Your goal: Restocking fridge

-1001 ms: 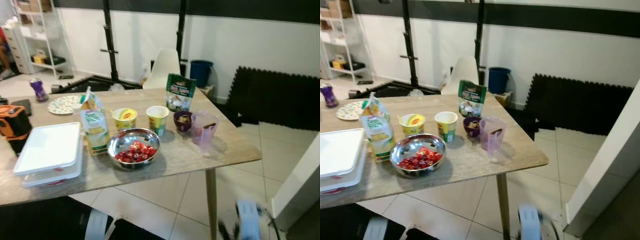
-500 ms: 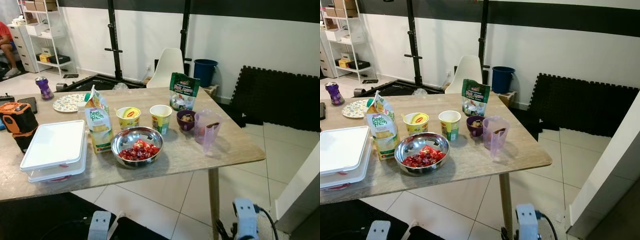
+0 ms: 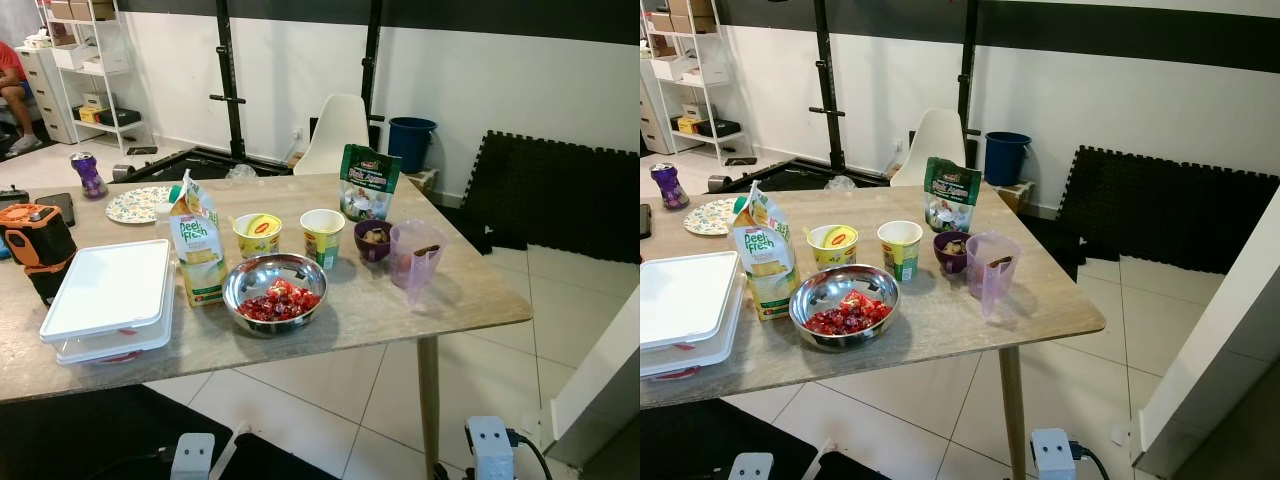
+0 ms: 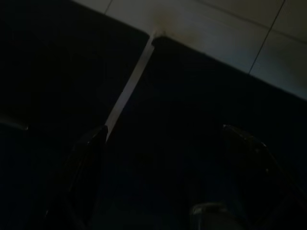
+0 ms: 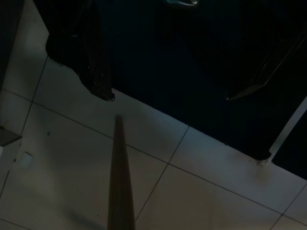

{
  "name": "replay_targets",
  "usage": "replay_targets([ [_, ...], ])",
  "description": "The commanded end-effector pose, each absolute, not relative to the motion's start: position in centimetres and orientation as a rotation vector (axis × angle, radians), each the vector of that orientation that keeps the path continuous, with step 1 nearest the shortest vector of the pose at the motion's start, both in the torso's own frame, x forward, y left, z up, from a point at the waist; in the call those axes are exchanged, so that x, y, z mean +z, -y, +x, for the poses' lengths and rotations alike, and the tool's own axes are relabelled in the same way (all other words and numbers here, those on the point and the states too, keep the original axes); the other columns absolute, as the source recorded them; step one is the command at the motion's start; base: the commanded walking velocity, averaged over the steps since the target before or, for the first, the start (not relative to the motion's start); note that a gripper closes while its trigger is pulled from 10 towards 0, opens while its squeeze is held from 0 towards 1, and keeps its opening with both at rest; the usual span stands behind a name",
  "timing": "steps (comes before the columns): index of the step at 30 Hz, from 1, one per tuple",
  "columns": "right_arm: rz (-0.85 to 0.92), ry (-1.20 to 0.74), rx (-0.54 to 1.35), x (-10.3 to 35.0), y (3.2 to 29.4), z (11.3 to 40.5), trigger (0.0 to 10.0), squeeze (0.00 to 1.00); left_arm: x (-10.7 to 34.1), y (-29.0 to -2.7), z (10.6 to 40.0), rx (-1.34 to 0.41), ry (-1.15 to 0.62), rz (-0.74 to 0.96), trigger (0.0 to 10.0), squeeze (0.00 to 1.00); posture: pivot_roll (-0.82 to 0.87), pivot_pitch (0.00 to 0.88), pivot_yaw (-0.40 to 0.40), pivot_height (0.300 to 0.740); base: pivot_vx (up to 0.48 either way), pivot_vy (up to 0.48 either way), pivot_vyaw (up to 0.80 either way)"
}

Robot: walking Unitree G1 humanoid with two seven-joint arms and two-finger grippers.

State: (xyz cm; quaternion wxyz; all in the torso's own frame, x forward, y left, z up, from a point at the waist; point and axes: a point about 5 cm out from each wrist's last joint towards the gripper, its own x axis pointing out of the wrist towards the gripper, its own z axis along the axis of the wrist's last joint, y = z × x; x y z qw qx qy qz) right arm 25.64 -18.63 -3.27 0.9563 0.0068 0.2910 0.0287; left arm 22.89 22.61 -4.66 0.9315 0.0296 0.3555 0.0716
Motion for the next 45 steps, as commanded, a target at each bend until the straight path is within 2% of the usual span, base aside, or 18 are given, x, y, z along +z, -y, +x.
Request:
replay_targets([
  [1, 0.022, -0.56, 0.047, -2.2, 18.8, 27.0, 10.0, 0.0, -3.3, -23.7, 24.4, 0.155, -0.683, 0.084, 10.0, 0.0, -0.01, 0.056, -0.037, 0.74, 0.0, 0.0, 0.0],
  [9, 0.017, -0.469, 0.063, 0.5, 18.7, 30.0, 10.0, 0.0, 0.0, -25.8, 27.6, 0.213, -0.562, 0.091, 10.0, 0.0, 0.0, 0.049, -0.033, 0.74, 0.0, 0.0, 0.0],
  [16, 0.009, -0.474, 0.062, 0.6, 19.0, 30.1, 10.0, 0.0, 0.1, -26.0, 27.5, 0.209, -0.562, 0.102, 10.0, 0.0, 0.0, 0.05, -0.035, 0.74, 0.0, 0.0, 0.0],
  [19, 0.009, -0.492, 0.059, 0.0, 19.0, 29.5, 10.0, 0.0, -0.9, -25.6, 26.6, 0.202, -0.592, 0.101, 10.0, 0.0, 0.0, 0.055, -0.036, 0.74, 0.0, 0.0, 0.0],
  [21, -0.01, -0.563, 0.067, -1.6, 19.0, 27.8, 10.0, 0.0, -3.1, -24.8, 24.2, 0.165, -0.692, 0.118, 10.0, 0.0, 0.0, 0.054, -0.034, 0.74, 0.0, 0.0, 0.0],
  [22, -0.01, -0.563, 0.067, -1.6, 19.0, 27.8, 10.0, 0.0, -3.1, -24.8, 24.2, 0.165, -0.692, 0.118, 10.0, 0.0, 0.0, 0.054, -0.034, 0.74, 0.0, 0.0, 0.0],
  [25, -0.051, -0.647, 0.084, -3.4, 19.2, 25.7, 10.0, 0.0, -5.1, -24.4, 21.6, 0.141, -0.795, 0.137, 10.0, 0.0, -0.01, 0.056, -0.03, 0.74, 0.0, 0.0, 0.0],
  [28, -0.025, -0.661, 0.055, -3.9, 19.7, 24.8, 10.0, 0.0, -5.5, -24.3, 21.1, 0.175, -0.802, 0.093, 10.0, 0.0, -0.01, 0.056, -0.04, 0.74, 0.0, 0.0, 0.0],
  [35, -0.007, -0.677, 0.02, -4.4, 19.9, 24.1, 10.0, 0.0, -5.3, -23.9, 21.7, 0.177, -0.792, 0.078, 10.0, 0.0, -0.03, 0.046, -0.016, 0.74, 0.0, 0.0, 0.0],
  [45, 0.013, -0.651, -0.015, -3.9, 20.6, 24.7, 10.0, 0.0, -4.8, -22.5, 23.0, 0.134, -0.753, 0.065, 10.0, 0.0, -0.04, 0.063, -0.037, 0.74, 0.0, 0.0, 0.0],
])
